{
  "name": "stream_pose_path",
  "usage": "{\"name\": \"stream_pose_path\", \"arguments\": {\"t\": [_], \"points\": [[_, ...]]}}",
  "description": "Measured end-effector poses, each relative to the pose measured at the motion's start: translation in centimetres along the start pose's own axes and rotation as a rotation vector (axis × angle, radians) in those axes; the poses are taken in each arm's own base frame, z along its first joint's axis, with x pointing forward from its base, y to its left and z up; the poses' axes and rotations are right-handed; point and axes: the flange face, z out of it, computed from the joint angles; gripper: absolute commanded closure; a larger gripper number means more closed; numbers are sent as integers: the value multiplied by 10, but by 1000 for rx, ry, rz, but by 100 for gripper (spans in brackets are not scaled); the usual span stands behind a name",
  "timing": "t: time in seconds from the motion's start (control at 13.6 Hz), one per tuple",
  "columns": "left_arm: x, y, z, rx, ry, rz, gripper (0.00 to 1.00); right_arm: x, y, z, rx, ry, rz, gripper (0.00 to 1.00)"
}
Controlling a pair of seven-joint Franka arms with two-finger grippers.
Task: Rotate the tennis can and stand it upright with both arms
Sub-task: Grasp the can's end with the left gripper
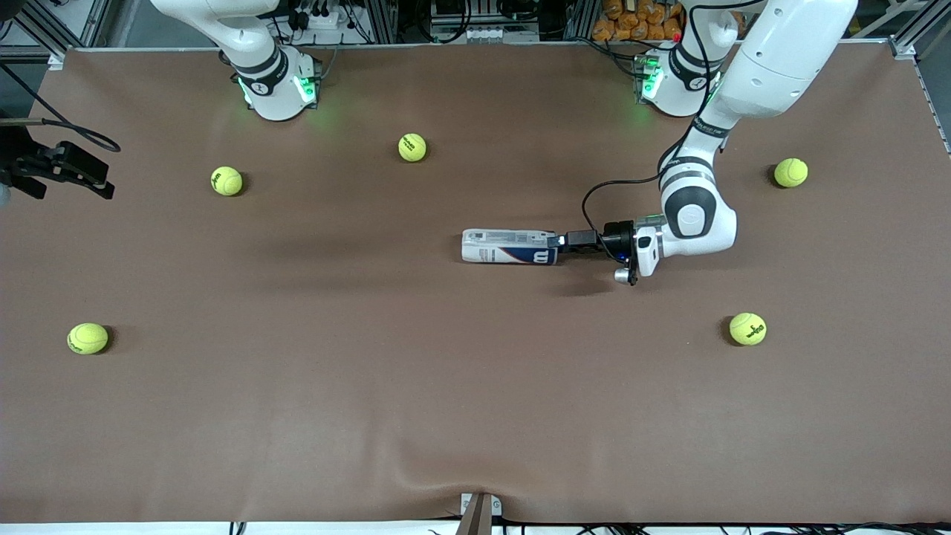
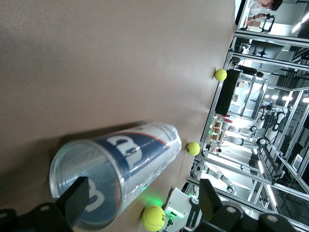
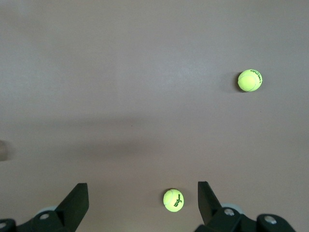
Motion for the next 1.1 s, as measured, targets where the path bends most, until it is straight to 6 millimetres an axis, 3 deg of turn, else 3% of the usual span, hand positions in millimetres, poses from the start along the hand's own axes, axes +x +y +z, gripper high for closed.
{"name": "stream_pose_path", "arguments": {"t": [0.22,0.29,0.37,0.44,0.51,0.59,0.88,1.1], "points": [[-3,1,5,2,-11,4,0,-1,5,1,1,-10,9,0],[-3,4,9,2,-16,8,12,-1,7,1,1,-12,14,0],[-3,6,13,-1,-18,10,31,-2,9,1,1,-12,16,0],[-2,7,15,-4,-19,13,66,-2,9,1,1,-12,17,0],[0,8,17,-5,-18,17,90,-2,9,1,1,-12,17,0],[3,8,18,-5,-15,19,100,-2,9,1,1,-12,17,0],[12,8,19,-1,-3,26,100,-2,9,1,1,-12,17,0],[18,19,20,-13,0,48,100,-2,9,1,1,-12,17,0]]}}
